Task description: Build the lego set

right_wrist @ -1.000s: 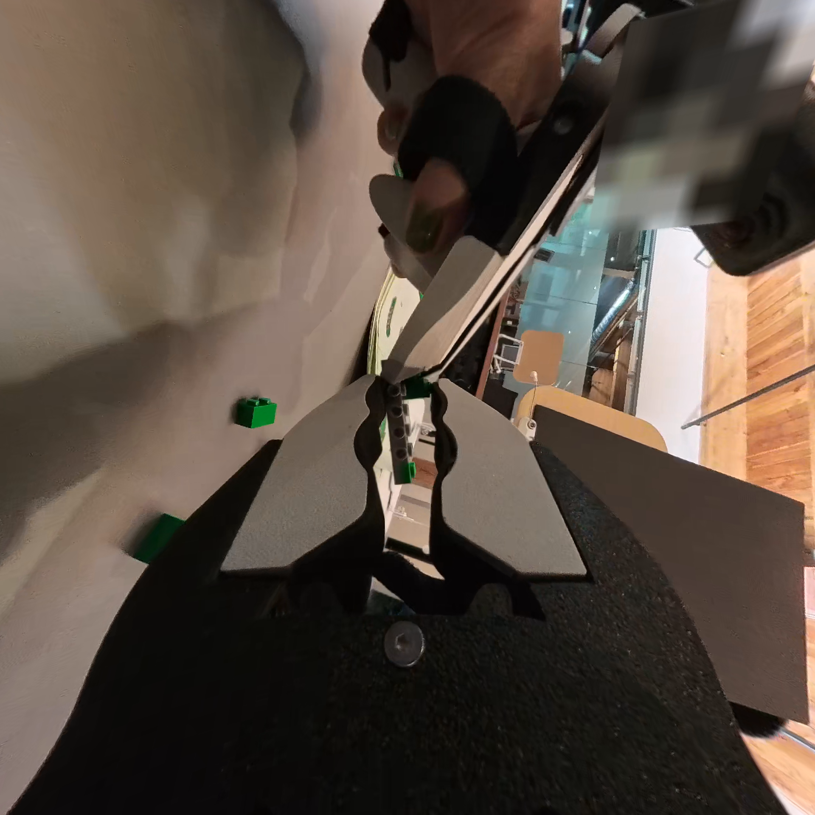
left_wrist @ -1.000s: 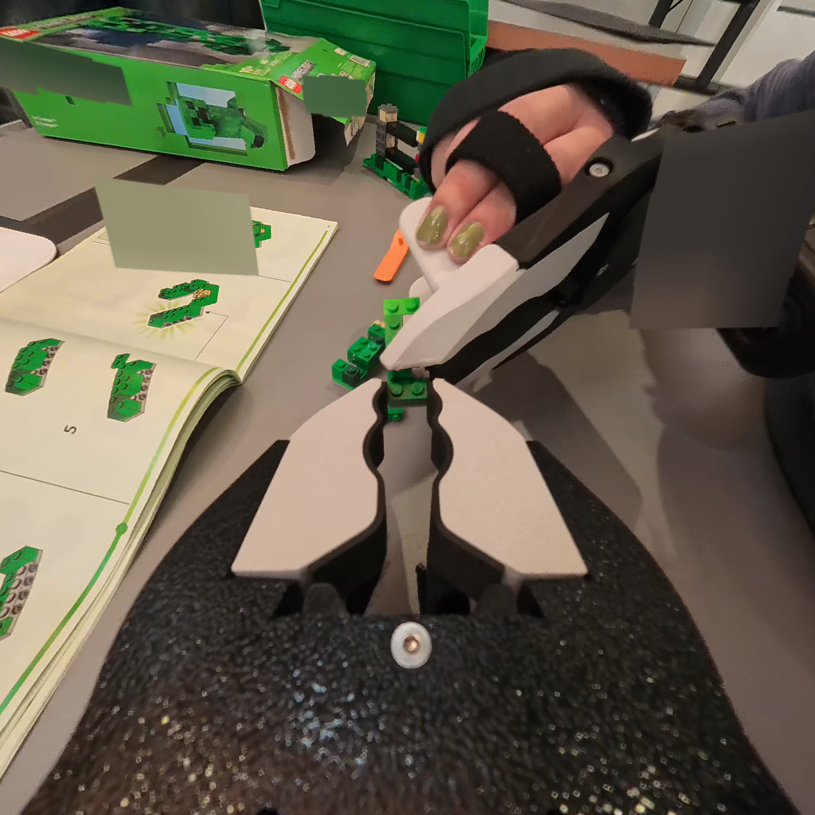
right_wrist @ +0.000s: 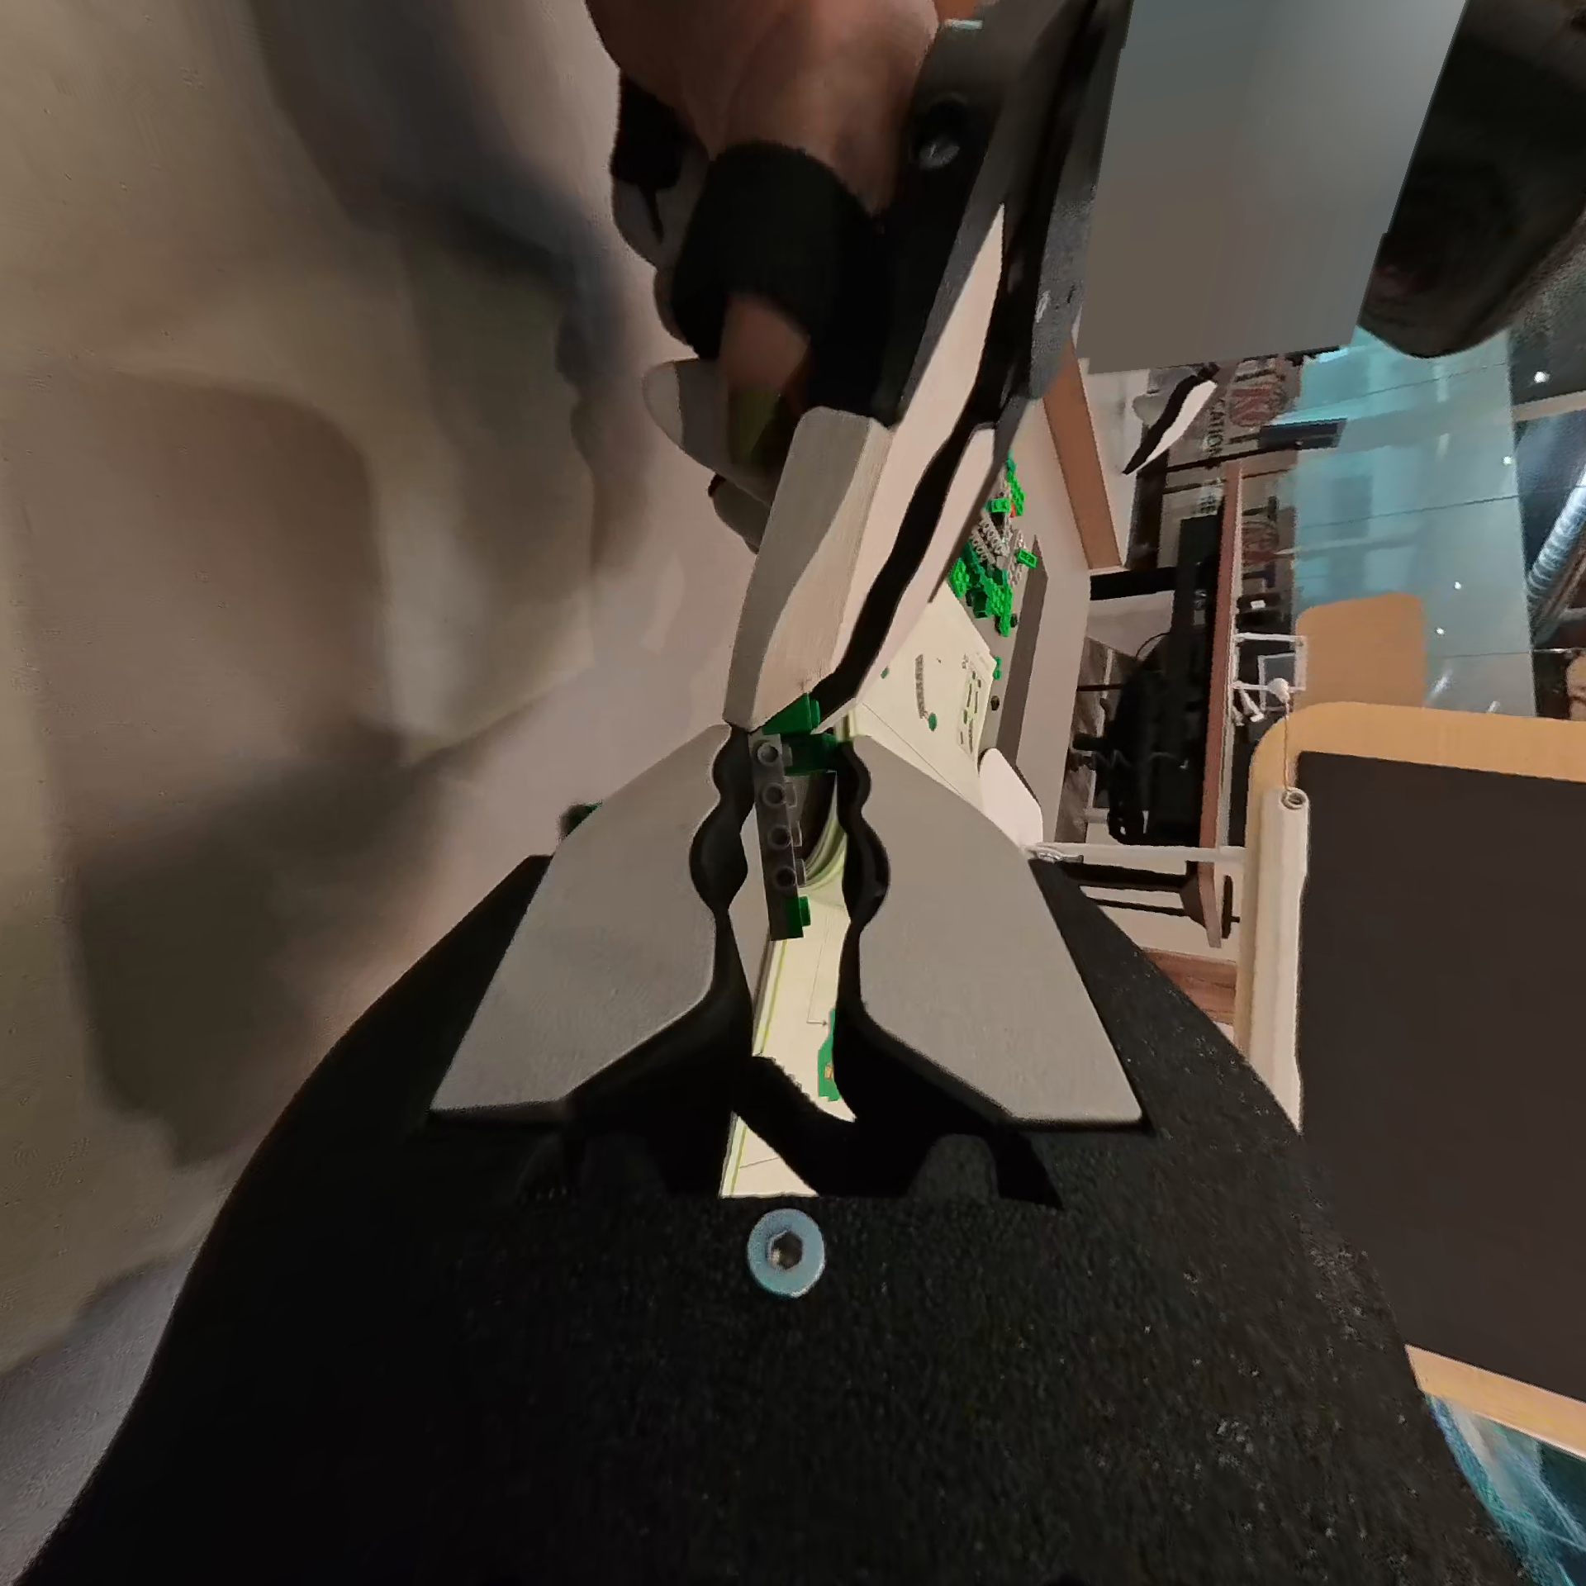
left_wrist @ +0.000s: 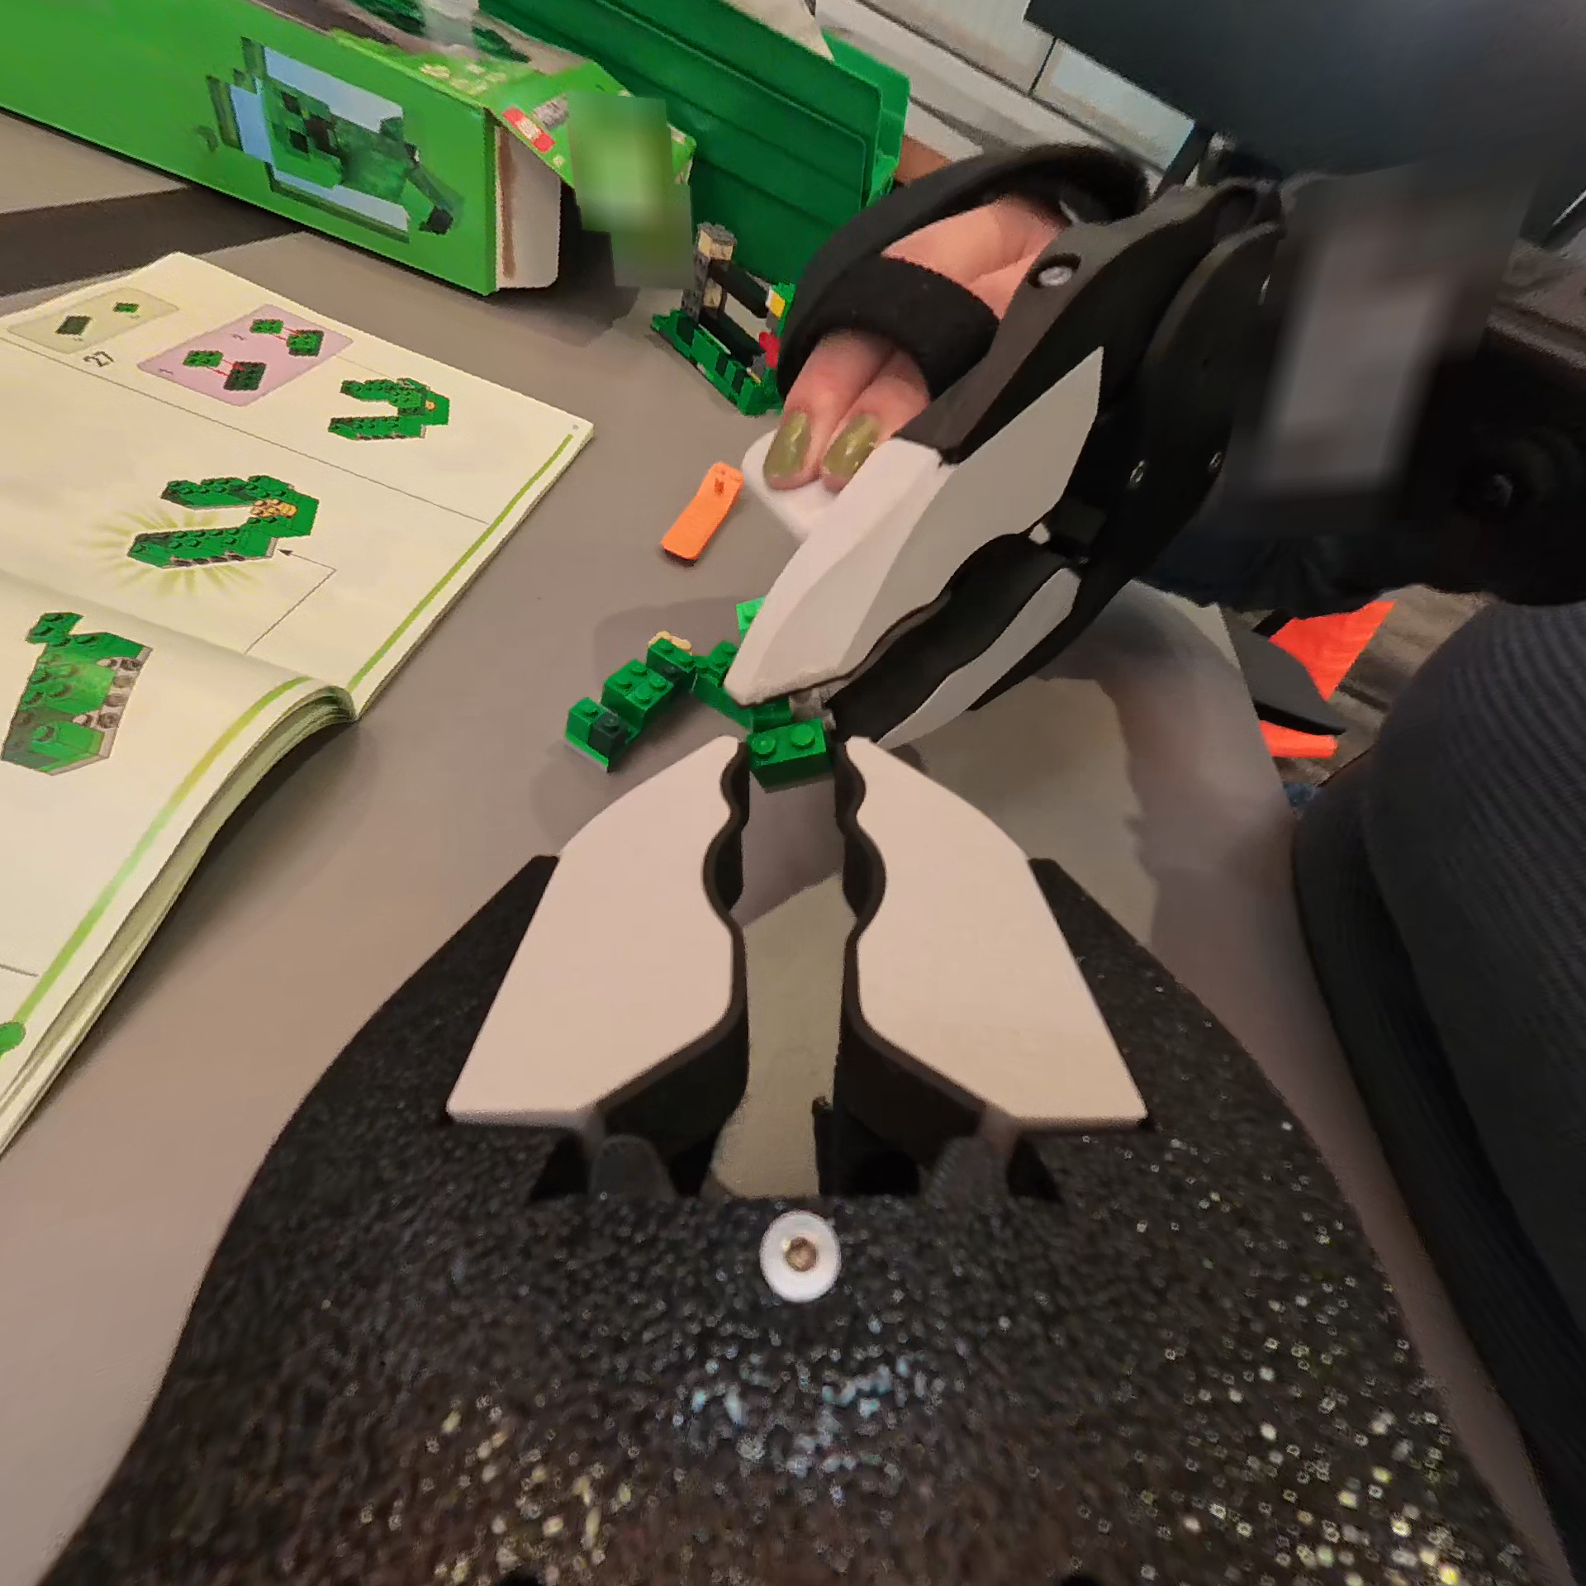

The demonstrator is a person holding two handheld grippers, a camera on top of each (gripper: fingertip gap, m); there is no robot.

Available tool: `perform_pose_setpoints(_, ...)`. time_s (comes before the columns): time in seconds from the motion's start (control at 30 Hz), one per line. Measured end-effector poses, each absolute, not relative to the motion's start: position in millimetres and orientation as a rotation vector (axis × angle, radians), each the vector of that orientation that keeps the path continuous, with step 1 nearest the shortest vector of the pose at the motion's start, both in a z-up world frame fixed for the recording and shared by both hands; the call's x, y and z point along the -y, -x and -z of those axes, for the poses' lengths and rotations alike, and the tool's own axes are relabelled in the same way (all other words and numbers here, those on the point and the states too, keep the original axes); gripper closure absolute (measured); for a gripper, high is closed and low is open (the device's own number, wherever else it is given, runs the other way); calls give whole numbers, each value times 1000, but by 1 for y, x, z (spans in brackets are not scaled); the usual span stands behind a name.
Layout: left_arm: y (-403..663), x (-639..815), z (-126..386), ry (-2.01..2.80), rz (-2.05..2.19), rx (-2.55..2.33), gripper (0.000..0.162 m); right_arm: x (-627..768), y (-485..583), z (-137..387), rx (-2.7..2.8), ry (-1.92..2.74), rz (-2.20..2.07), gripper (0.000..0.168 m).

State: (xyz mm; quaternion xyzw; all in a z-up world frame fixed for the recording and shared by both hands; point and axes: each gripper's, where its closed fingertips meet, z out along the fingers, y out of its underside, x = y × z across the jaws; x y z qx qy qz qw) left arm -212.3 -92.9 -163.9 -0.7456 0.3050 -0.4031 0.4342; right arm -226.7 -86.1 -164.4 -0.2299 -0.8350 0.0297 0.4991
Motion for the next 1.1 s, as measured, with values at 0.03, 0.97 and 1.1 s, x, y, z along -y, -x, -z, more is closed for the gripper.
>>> perform_pose_setpoints(0.03,213,93,164,1862,1015,-751,143,86,227,164,2012,558,-83,150)
perform_pose_setpoints(0.97,214,94,149,1771,1214,-639,127,85,232,142,1954,547,-77,149)
perform_pose_setpoints(1.1,220,91,145,1759,1211,-605,124,83,231,144,1959,535,-40,149)
